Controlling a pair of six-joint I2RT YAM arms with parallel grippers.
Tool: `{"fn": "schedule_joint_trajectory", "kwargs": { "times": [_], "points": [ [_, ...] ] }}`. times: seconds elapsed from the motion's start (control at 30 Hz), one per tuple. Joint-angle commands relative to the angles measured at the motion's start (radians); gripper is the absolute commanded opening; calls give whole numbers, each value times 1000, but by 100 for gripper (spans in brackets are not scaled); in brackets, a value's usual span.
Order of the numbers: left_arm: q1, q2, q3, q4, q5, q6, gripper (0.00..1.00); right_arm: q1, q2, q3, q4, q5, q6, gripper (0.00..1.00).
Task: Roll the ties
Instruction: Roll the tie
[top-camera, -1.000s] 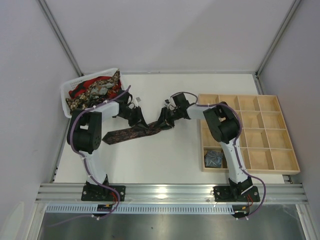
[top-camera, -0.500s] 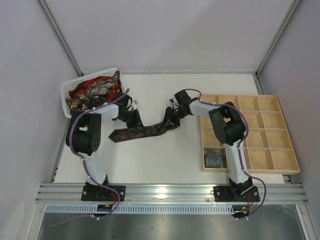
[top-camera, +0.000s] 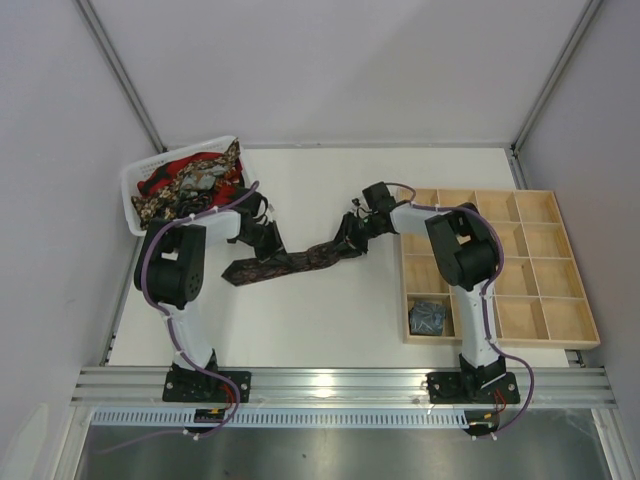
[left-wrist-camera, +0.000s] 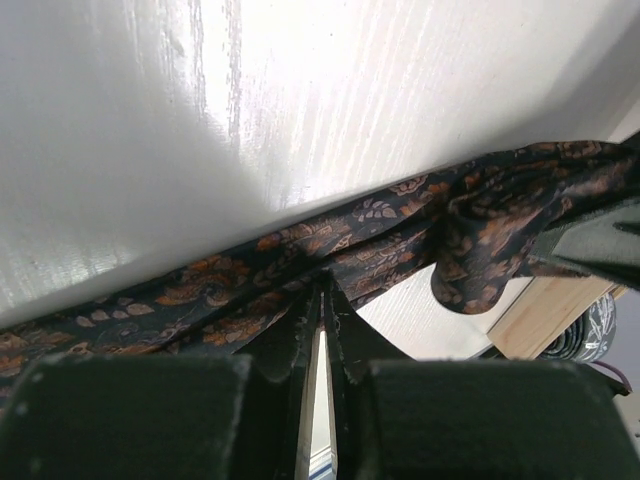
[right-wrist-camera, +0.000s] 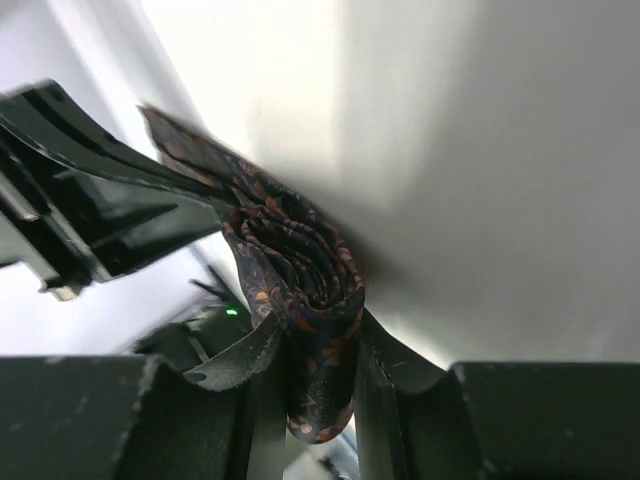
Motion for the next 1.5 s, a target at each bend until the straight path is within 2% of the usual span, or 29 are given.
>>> {"fn": "schedule_joint_trajectory", "kwargs": {
  "times": [0.0, 0.13, 0.27, 0.33, 0.5, 0.8, 1.03, 1.3, 1.47],
  "points": [
    [-4, 25, -37, -17, -81, -3, 11, -48, -25, -60, 273, -106, 163, 0],
    [-4, 26, -37, -19, -75, -2, 11, -48, -20, -51, 284, -97, 167, 0],
    [-4, 23, -20, -23, -55, 7, 11, -42, 19, 40, 71, -25, 83, 0],
    [-3, 16, -9, -23, -43, 16, 11, -33, 22, 79, 25, 4, 22, 0],
    [-3, -30, 61, -19, 58, 36, 13, 21, 33, 205, -254, 189, -187, 0],
    [-37, -10, 126, 49, 198, -29, 15, 88, 19, 282, -374, 378, -274, 0],
    [-83, 52, 146, 98, 197, -82, 15, 140, 30, 380, -478, 499, -293, 0],
    [-92, 89, 169, 60, 140, -53, 15, 179, 6, 426, -523, 536, -276, 0],
    [-92, 88, 158, 75, 109, -66, 15, 209, 19, 518, -584, 565, -241, 0]
  ]
}}
